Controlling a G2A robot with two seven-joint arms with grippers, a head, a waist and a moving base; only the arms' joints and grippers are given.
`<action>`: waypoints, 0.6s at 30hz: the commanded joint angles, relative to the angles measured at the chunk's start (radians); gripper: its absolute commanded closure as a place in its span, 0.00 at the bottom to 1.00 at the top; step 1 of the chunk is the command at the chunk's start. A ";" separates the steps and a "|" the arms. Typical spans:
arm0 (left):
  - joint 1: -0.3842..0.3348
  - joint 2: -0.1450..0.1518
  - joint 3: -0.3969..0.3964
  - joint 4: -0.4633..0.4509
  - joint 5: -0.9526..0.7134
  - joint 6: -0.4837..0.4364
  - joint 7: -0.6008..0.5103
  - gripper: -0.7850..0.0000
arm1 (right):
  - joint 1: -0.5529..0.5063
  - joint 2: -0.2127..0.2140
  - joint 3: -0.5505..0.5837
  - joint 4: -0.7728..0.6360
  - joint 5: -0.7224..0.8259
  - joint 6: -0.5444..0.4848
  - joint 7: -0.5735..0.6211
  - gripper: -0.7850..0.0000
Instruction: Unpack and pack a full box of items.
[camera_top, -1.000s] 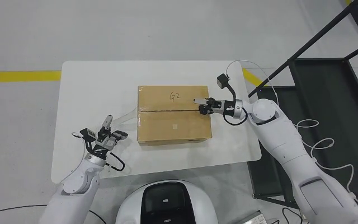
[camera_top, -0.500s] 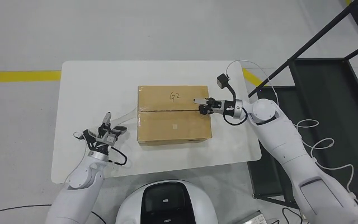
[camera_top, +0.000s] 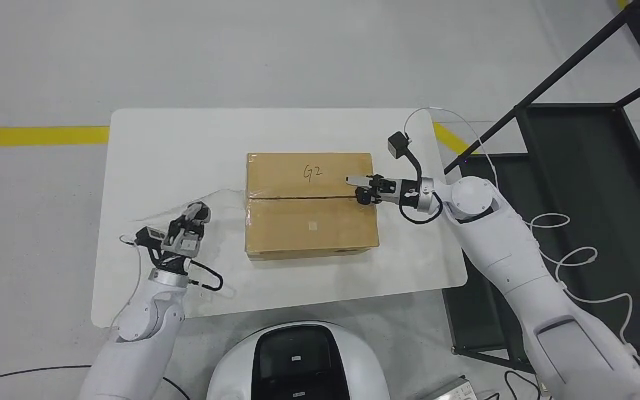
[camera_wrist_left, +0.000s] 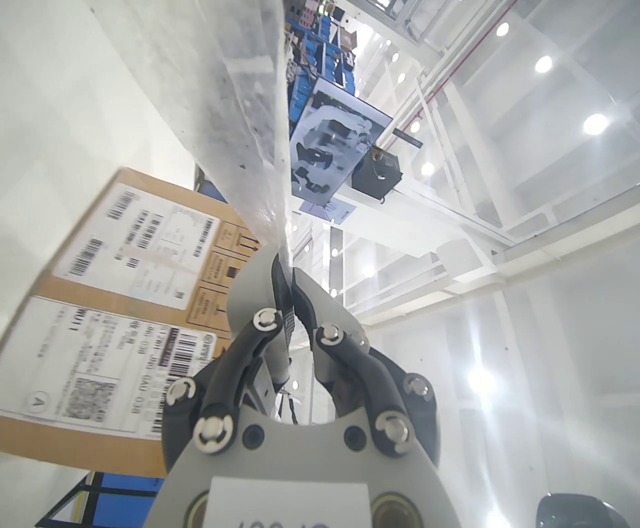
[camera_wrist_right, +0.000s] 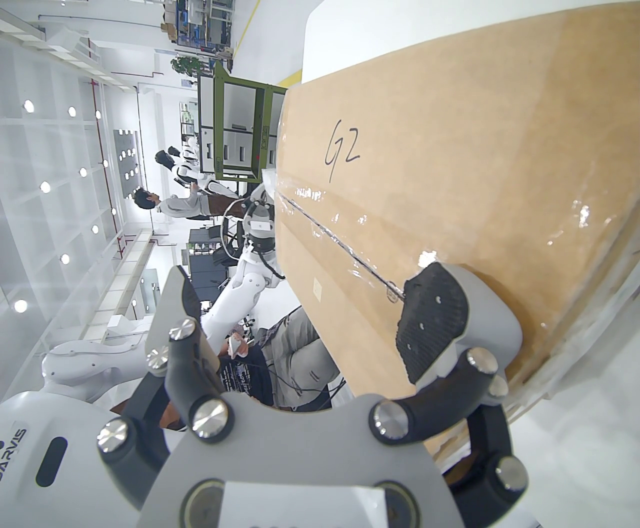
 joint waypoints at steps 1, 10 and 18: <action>0.002 0.001 -0.007 -0.031 0.009 0.010 -0.023 1.00 | 0.000 0.000 0.000 0.000 0.000 0.000 0.000 0.00; -0.047 -0.001 0.023 -0.114 0.186 0.098 -0.076 1.00 | 0.000 0.000 0.000 0.000 0.000 0.000 0.000 0.00; -0.121 -0.007 0.074 -0.118 0.386 0.184 -0.073 1.00 | 0.000 0.000 0.000 0.000 0.000 0.000 0.000 0.00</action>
